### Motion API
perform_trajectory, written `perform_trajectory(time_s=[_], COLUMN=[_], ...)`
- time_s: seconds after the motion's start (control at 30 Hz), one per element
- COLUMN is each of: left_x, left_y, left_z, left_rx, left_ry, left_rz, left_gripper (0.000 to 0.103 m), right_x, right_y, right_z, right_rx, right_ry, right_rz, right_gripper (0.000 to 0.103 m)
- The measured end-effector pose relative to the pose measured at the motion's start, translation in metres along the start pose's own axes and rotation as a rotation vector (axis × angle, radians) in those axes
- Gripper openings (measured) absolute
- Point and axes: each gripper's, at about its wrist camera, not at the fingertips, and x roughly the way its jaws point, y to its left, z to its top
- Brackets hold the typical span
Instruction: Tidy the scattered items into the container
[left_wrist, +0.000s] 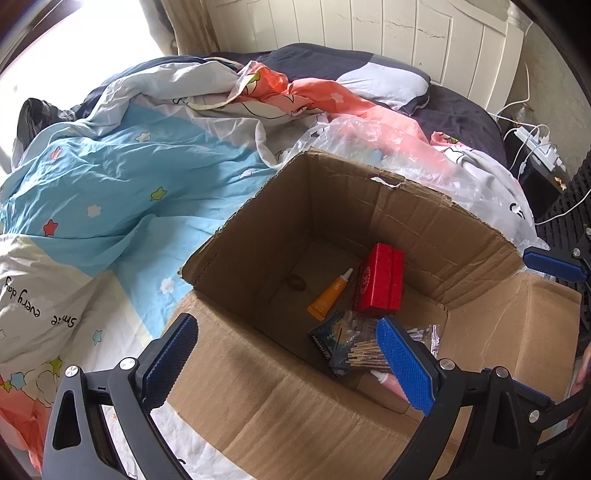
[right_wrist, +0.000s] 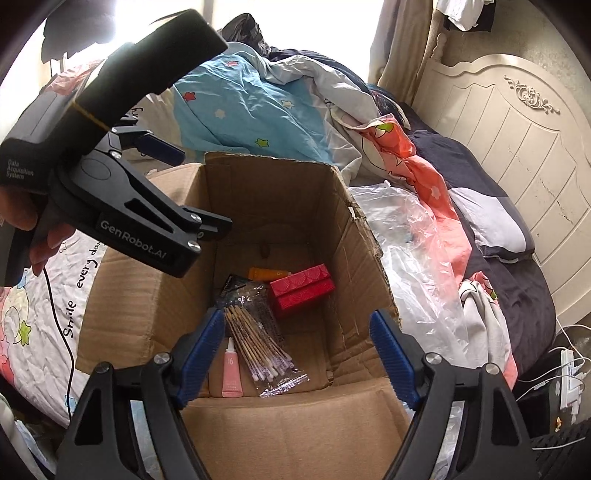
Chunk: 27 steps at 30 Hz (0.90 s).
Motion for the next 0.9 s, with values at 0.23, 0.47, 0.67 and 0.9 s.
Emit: perform_trajectory(time_s=[0.23,0.47,0.67,0.9], left_x=[-0.001,-0.007,-0.013,-0.020], left_y=[0.002,-0.001,0.001,0.004], left_z=[-0.003,-0.008,-0.013,-0.023], left_rx=[-0.008,0.007,-0.001,-0.009], left_ry=[0.033,0.031,0.022,0.021], left_rz=[-0.021,0.002,-0.002,0.006], left_gripper=[0.103,0.103,0.103,0.103], right_x=[-0.003,-0.005,-0.007,-0.010], right_y=[0.002,0.005,0.008,0.010], right_z=[0.001,0.003,0.003,0.007], right_rx=[0.005,0.002,0.006,0.029], right_ry=[-0.003,0.000,0.002,0.014], right_rz=[-0.006,-0.009,-0.015,-0.016], right_gripper=[0.078,0.078,0.078,0.079])
